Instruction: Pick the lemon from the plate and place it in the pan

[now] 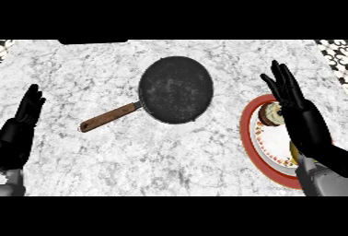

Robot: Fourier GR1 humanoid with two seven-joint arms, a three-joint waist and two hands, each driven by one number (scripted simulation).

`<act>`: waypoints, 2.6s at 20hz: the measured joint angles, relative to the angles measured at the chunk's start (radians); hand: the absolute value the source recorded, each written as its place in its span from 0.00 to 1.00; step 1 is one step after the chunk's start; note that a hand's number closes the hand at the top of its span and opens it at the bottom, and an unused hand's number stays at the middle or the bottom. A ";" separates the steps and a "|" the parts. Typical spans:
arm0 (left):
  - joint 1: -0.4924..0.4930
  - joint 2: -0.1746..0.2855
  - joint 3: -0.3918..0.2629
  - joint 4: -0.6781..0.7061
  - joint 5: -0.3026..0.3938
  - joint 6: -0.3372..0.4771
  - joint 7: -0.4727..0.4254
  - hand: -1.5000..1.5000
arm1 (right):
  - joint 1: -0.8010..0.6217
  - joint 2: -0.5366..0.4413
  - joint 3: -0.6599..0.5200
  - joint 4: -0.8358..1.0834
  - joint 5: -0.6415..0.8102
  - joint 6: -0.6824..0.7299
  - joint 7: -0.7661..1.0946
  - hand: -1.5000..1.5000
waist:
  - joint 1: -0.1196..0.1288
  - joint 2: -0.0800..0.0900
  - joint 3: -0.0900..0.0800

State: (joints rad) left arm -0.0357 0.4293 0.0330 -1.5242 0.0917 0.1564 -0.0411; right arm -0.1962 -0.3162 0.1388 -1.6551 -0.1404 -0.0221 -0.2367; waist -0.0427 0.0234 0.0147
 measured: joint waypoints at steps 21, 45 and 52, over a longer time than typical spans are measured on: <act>-0.048 0.039 0.033 0.198 -0.046 -0.022 0.266 0.50 | 0.325 -0.229 -0.274 -0.132 0.163 -0.090 0.104 0.00 | 0.021 -0.026 -0.016; -0.105 -0.007 0.006 0.234 -0.092 -0.029 0.270 0.50 | -0.005 -0.570 0.181 -0.289 0.471 0.486 1.145 0.00 | 0.075 -0.018 -0.017; -0.114 -0.019 0.028 0.255 -0.108 -0.026 0.263 0.50 | -0.045 -0.456 0.268 -0.170 0.570 0.518 1.154 0.00 | 0.055 -0.021 -0.016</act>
State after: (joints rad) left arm -0.1499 0.4104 0.0606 -1.2694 -0.0161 0.1309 0.2215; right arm -0.2413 -0.7717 0.4073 -1.8251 0.4293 0.4963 0.9174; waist 0.0125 0.0022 -0.0009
